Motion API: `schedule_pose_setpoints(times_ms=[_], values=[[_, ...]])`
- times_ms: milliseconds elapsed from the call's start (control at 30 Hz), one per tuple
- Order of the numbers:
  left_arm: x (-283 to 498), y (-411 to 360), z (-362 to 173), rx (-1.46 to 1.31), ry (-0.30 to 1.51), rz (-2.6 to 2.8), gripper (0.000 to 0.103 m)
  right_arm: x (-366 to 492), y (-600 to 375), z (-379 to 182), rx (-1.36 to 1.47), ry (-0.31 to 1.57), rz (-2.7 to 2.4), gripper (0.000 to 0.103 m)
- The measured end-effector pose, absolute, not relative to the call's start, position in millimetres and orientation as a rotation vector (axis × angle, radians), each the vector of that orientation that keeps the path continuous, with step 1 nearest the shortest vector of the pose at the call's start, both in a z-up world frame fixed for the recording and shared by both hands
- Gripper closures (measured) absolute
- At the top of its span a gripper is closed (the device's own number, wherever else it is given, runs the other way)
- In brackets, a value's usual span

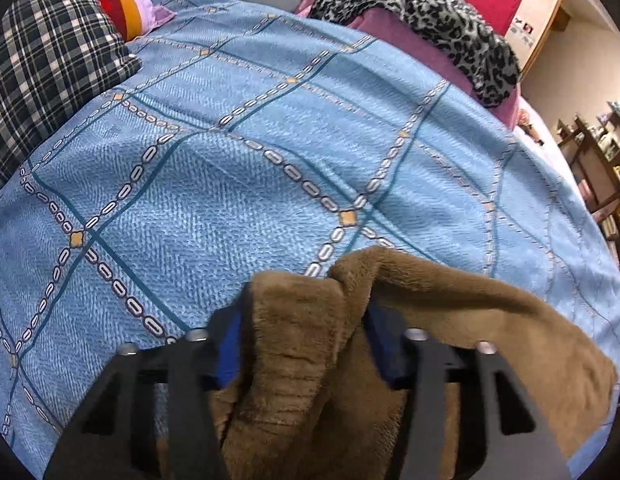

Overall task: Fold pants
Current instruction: 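Lower the left gripper onto the waistband corner and close on it, then grasp the leg cuff with the right gripper while the left gripper holds the waistband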

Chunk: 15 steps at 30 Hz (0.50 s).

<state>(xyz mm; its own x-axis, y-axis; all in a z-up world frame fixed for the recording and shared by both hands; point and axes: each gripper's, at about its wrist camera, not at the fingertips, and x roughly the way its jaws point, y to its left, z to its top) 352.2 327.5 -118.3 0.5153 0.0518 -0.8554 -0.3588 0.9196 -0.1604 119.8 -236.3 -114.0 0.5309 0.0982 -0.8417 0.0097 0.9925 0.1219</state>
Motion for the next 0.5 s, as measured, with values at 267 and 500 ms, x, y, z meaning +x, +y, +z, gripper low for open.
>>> schedule_pose_setpoints(times_ms=[267, 500], values=[[312, 303, -71, -0.286, 0.898, 0.151, 0.064, 151, -284, -99, 0.142, 0.955, -0.027, 0.003], [269, 301, -31, -0.317, 0.824, 0.059, 0.064, 209, -366, -89, 0.261, 0.949, -0.153, 0.003]])
